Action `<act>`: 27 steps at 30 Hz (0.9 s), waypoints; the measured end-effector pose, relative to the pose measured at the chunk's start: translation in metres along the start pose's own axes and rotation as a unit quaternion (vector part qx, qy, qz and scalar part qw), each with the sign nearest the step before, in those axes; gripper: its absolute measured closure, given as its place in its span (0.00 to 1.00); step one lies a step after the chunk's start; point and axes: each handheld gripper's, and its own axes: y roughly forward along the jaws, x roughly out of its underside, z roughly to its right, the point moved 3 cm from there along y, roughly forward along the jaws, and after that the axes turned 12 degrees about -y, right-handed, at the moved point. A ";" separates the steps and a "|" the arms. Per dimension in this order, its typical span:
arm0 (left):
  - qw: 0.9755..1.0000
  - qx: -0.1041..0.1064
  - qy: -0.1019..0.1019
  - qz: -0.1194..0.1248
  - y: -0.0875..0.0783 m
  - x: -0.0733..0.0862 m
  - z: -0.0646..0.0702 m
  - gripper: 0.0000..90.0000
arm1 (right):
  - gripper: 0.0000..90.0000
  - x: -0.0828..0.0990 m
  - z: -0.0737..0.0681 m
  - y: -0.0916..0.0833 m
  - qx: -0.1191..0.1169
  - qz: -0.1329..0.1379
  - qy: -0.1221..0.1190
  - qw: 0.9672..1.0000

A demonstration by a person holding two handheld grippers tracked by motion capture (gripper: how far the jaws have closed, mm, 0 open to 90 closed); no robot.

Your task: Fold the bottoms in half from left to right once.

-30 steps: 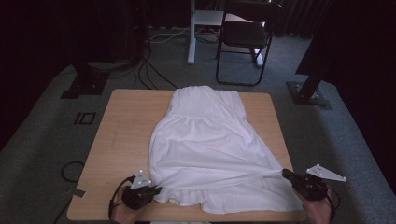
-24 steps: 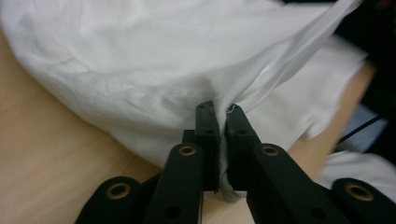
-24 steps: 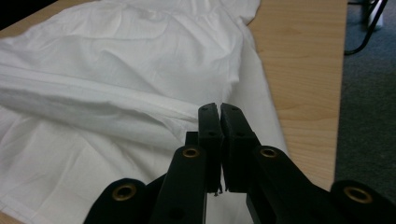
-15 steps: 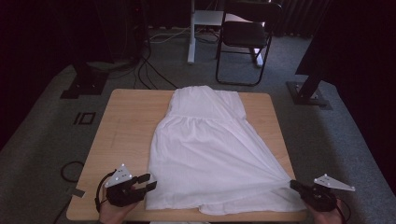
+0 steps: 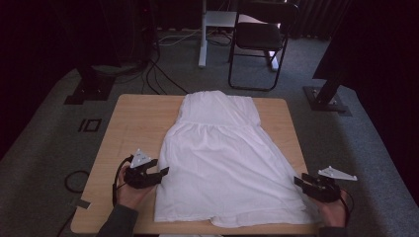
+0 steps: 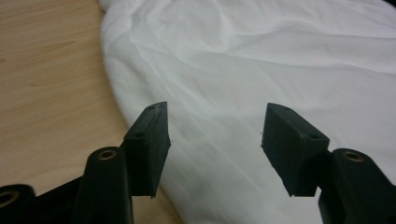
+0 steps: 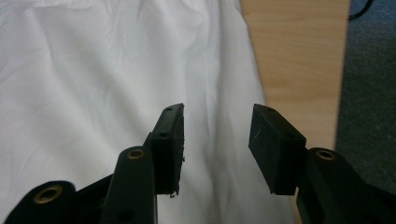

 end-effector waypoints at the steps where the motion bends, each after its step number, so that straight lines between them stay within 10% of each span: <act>1: 1.000 -0.003 -0.003 -0.001 0.004 -0.002 -0.002 0.45 | 0.60 -0.006 0.001 0.008 -0.001 0.000 -0.004 1.000; 14: 0.995 -0.067 -0.042 -0.056 0.088 -0.011 -0.044 0.42 | 0.64 -0.063 0.026 0.112 0.023 -0.047 -0.030 0.998; 16: 0.996 -0.071 -0.030 -0.055 0.089 -0.011 -0.043 0.43 | 0.66 -0.063 0.027 0.118 0.022 -0.053 -0.028 0.998; 17: 0.996 -0.066 -0.027 -0.055 0.088 -0.011 -0.042 0.71 | 0.83 -0.060 0.028 0.128 0.021 -0.072 -0.030 0.997; 20: 0.997 -0.050 -0.020 -0.063 0.084 -0.009 -0.042 0.94 | 0.97 -0.056 0.027 0.130 0.020 -0.083 -0.024 0.996; 27: 0.996 -0.063 0.016 -0.064 0.051 0.010 -0.041 0.98 | 1.00 -0.037 0.011 0.108 0.007 -0.077 -0.013 0.997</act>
